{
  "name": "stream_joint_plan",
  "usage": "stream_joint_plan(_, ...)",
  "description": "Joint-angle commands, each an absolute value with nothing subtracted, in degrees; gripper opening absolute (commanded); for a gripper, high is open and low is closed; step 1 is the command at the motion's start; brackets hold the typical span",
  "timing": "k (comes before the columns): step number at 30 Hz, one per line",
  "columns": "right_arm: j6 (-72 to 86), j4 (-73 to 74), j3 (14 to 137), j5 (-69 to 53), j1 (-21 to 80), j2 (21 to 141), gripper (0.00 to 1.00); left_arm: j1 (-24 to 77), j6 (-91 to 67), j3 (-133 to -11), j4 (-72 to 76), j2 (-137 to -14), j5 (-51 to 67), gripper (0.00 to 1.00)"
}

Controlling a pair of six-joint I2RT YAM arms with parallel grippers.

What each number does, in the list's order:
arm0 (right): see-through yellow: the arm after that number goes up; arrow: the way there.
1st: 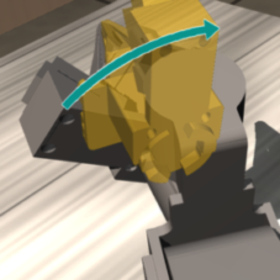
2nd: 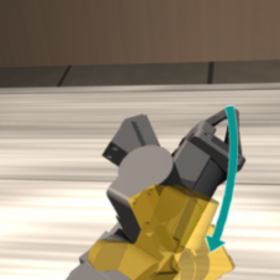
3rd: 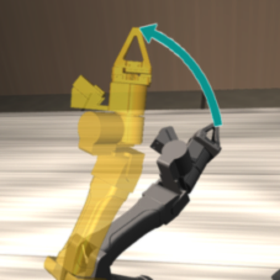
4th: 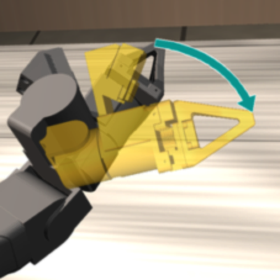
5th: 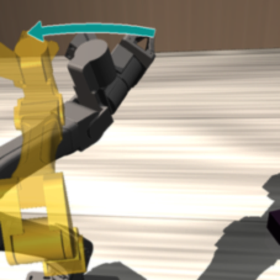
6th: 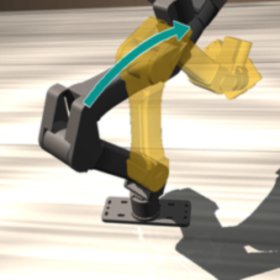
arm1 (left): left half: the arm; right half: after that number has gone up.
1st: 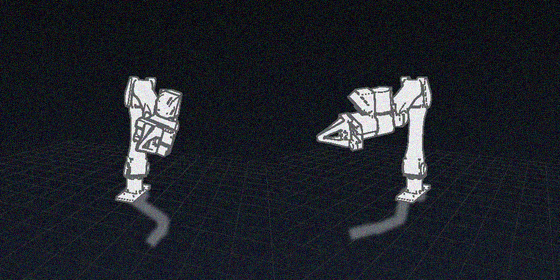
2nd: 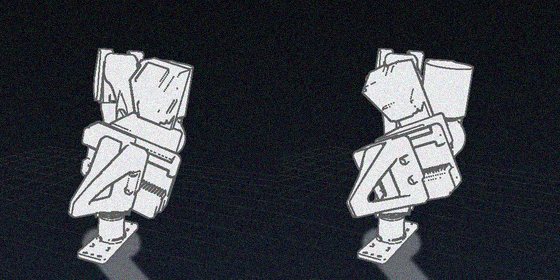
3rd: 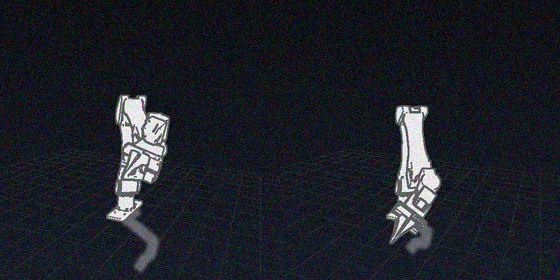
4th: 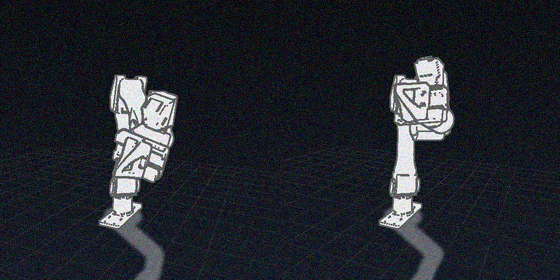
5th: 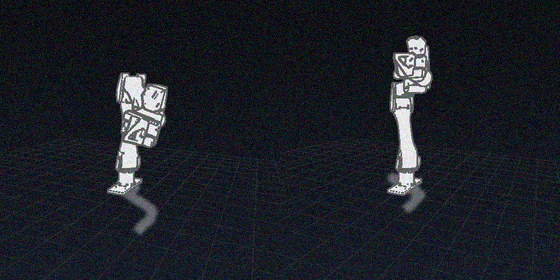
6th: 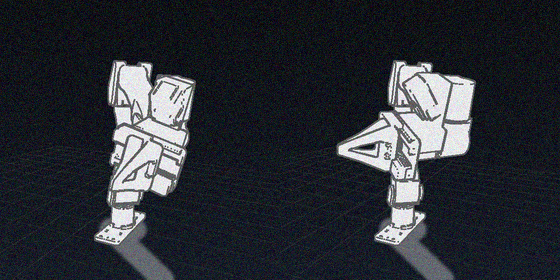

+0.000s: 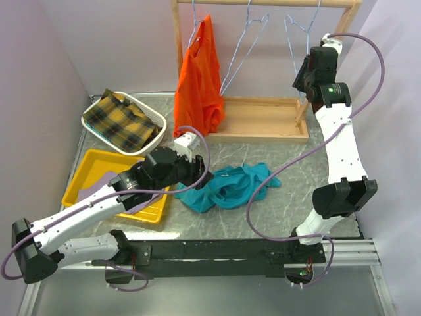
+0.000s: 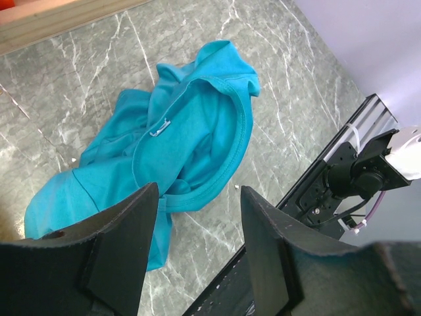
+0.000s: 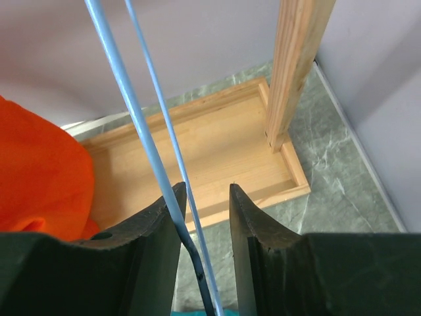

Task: Place the t-shirt on the hanger
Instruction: Pick up the hanger from the clothesline.

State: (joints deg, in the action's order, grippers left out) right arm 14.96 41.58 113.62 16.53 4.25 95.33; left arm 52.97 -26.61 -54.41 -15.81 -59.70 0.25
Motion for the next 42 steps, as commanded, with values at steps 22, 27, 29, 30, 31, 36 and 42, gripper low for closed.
stream_joint_plan(22, 12.1, 38.1, 119.9, 13.0, 3.1, 96.0, 0.25, 53.2, -25.7, -54.8, -14.9, -59.2, 0.5, 0.58)
stream_joint_plan(27, 11.7, 38.1, 120.5, 12.7, 2.9, 96.3, 0.13, 53.1, -25.6, -55.2, -15.1, -59.2, 0.4, 0.57)
stream_joint_plan(29, 11.4, 38.4, 120.3, 12.9, 2.8, 96.5, 0.08, 53.1, -25.7, -55.1, -15.1, -59.1, 0.4, 0.57)
stream_joint_plan(30, 11.2, 38.4, 120.1, 12.8, 2.8, 96.4, 0.05, 53.1, -25.6, -55.0, -15.1, -58.9, 0.3, 0.57)
stream_joint_plan(31, 10.5, 38.4, 119.6, 12.7, 2.8, 96.2, 0.03, 53.1, -25.6, -55.0, -15.0, -58.8, 0.3, 0.57)
stream_joint_plan(36, 9.1, 36.8, 115.5, 11.8, 2.7, 93.6, 0.00, 53.1, -25.7, -54.9, -15.0, -58.6, 0.4, 0.57)
stream_joint_plan(42, 8.5, 30.4, 109.5, 8.5, 2.8, 89.0, 0.00, 53.1, -25.6, -54.8, -14.9, -58.1, 0.3, 0.58)
